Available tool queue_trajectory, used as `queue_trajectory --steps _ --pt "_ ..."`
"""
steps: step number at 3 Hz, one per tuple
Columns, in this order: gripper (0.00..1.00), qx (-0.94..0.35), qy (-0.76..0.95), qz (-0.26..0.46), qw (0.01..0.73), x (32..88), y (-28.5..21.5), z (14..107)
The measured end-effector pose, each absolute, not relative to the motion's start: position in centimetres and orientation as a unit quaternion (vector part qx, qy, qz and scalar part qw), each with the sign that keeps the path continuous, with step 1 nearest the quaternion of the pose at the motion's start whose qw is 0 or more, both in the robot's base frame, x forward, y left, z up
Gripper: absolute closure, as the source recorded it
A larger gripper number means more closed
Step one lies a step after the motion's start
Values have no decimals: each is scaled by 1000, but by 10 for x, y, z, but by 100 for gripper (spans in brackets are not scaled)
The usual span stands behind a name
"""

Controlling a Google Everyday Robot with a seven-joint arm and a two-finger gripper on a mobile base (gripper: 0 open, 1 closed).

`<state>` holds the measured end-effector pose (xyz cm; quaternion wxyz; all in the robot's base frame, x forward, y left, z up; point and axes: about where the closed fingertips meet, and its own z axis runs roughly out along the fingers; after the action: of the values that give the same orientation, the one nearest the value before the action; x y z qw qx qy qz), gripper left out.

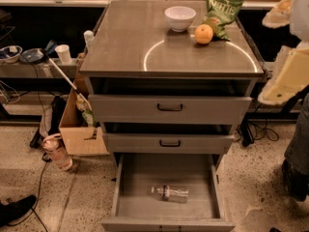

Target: Pick water bottle from bottom drawer and place on counter

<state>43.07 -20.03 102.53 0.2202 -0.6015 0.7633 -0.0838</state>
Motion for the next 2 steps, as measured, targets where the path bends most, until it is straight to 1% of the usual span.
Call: queue_trajectory --steps 1,2 --pt "49 -602 763 -84 220 431 -200 1025" --pt "72 -602 763 -84 220 431 -200 1025"
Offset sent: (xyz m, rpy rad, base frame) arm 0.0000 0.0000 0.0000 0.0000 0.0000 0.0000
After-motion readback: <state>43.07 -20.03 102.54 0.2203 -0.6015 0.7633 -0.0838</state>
